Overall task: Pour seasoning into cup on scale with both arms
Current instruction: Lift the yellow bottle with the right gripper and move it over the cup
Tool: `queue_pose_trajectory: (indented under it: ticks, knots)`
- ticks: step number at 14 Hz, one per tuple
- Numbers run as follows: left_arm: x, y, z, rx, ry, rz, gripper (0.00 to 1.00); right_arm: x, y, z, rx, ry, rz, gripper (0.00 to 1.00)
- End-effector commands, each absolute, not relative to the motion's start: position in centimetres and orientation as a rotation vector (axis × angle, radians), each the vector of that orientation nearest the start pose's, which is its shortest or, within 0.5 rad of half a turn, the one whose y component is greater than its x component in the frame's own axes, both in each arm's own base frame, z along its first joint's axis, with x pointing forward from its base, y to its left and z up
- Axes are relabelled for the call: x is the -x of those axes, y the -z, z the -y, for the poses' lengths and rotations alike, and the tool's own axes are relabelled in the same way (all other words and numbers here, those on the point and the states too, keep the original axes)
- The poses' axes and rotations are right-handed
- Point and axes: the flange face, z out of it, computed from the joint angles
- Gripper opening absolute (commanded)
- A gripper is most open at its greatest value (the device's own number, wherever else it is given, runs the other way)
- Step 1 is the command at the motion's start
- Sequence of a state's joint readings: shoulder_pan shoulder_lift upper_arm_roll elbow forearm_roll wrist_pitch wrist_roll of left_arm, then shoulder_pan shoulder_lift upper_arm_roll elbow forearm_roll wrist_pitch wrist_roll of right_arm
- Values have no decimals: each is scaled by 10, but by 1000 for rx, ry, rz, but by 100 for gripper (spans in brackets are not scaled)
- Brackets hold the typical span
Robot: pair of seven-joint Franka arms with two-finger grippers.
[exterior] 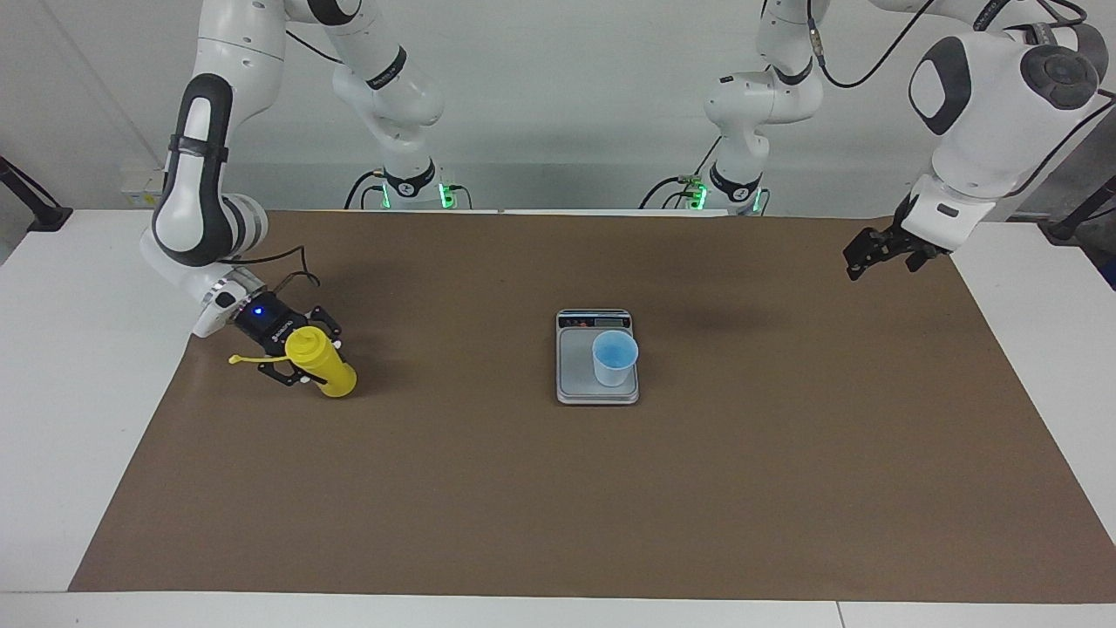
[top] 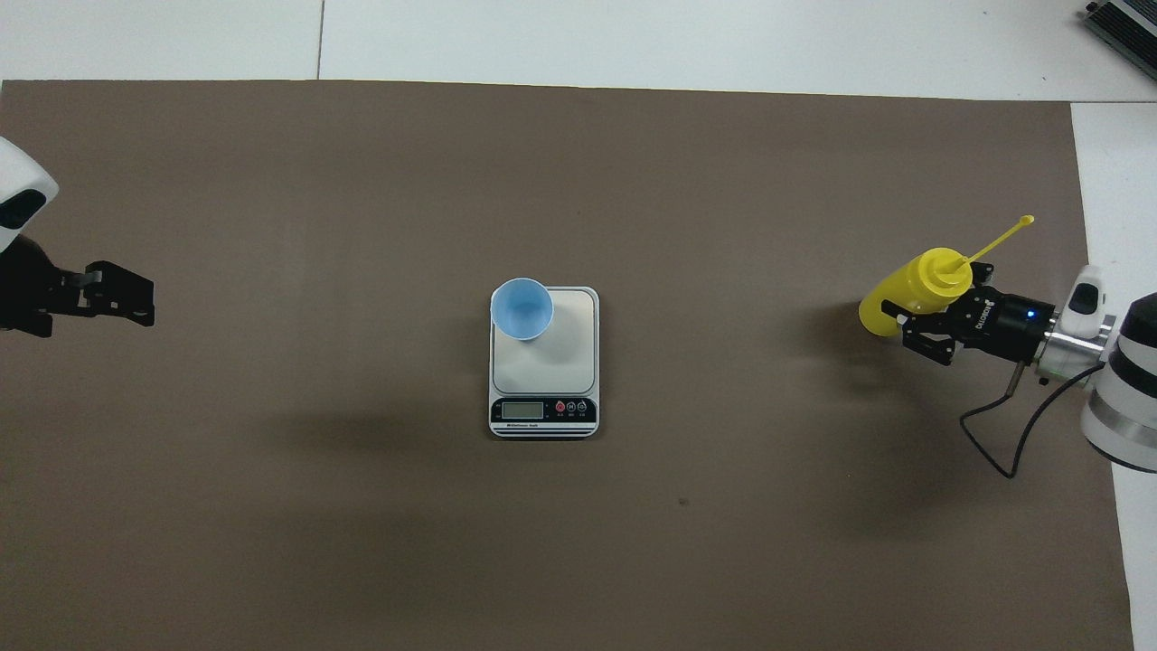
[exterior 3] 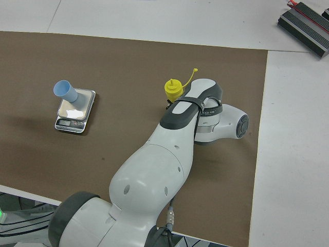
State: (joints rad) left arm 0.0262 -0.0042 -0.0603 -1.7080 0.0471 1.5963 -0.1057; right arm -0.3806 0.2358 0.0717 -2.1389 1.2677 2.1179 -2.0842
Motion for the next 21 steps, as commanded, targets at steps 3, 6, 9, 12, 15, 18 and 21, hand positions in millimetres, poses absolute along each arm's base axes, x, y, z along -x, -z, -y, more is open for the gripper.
queue_pose_trajectory:
  ticks: [3, 6, 9, 12, 15, 18, 21]
  knots:
    - [-533, -564, 12, 3096, -123, 97, 100, -579, -367, 93, 2207, 965, 1136, 2]
    - [-537, -570, 12, 3100, -80, 97, 100, -591, -391, 61, 2235, 903, 1192, 2]
    - [-539, -580, 12, 3103, -28, 92, 100, -605, -415, 28, 2281, 822, 1296, 2]
    - [-534, -600, 13, 3102, -4, 101, 100, -614, -433, -16, 2329, 744, 1391, 2]
    - [-532, -598, 11, 3102, -6, 99, 100, -618, -441, -69, 2396, 687, 1495, 2]
    - [-532, -599, 11, 3102, -1, 110, 100, -615, -444, -122, 2461, 646, 1603, 2]
    - [-533, -598, 11, 3102, -8, 115, 100, -610, -444, -159, 2531, 587, 1703, 2]
